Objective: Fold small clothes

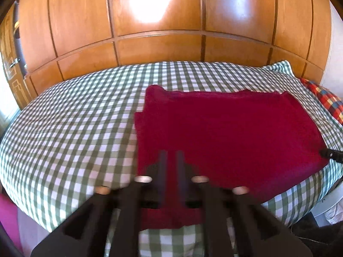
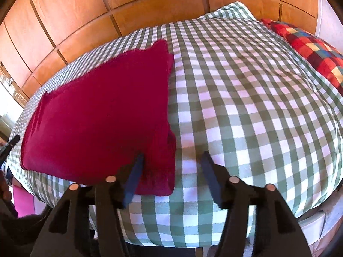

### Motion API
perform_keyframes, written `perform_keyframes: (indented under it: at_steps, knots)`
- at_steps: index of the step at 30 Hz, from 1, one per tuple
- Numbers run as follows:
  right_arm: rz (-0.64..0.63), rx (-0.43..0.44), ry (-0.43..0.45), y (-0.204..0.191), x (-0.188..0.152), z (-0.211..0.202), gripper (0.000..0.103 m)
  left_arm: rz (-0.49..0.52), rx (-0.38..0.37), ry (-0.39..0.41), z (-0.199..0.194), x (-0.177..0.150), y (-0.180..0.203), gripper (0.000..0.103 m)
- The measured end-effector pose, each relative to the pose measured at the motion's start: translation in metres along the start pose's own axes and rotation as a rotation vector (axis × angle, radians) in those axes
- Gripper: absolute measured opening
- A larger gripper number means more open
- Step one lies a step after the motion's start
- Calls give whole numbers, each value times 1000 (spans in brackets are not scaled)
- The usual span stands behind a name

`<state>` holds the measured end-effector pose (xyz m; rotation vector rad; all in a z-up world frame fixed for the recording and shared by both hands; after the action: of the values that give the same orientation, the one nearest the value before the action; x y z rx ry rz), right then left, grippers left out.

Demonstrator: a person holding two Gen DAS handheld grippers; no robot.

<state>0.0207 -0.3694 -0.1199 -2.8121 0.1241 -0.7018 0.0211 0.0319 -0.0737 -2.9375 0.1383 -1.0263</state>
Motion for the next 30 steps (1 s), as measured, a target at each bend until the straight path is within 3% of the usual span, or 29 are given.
perform_keyframes:
  at_steps: [1, 2, 11, 14, 17, 19, 30]
  knots:
    - [0, 0, 9, 0, 3, -2, 60, -1, -1, 8, 1, 2, 2, 40]
    - [-2, -1, 23, 0, 8, -6, 60, 1, 0, 13, 2, 3, 2, 41]
    - [-79, 12, 97, -31, 65, 2, 59, 24, 1, -4, 17, 12, 11, 41]
    - [-108, 5, 90, -43, 85, 19, 48, 22, 5, -10, 21, 13, 12, 41]
    - [-127, -16, 49, -50, 97, 42, 28, 22, 6, -18, 27, 15, 10, 41]
    - [-146, -54, 38, -51, 98, 53, 4, 19, 7, -26, 31, 15, 9, 41]
    - [-108, -75, 56, -40, 98, 67, 2, -10, 10, -65, 52, 14, 3, 44]
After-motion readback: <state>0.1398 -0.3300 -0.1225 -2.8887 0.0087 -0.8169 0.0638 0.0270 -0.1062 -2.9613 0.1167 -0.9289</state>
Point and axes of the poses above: each gripper's, at about its wrist camera, not at the fingertips, and z roughly the way its jaws point, y to its right, x to its top, the point moved 6 cm from there along z, roughly the way its jaws point, and after that the axes turned 7 degrees about -y, right-handed, at the moved point
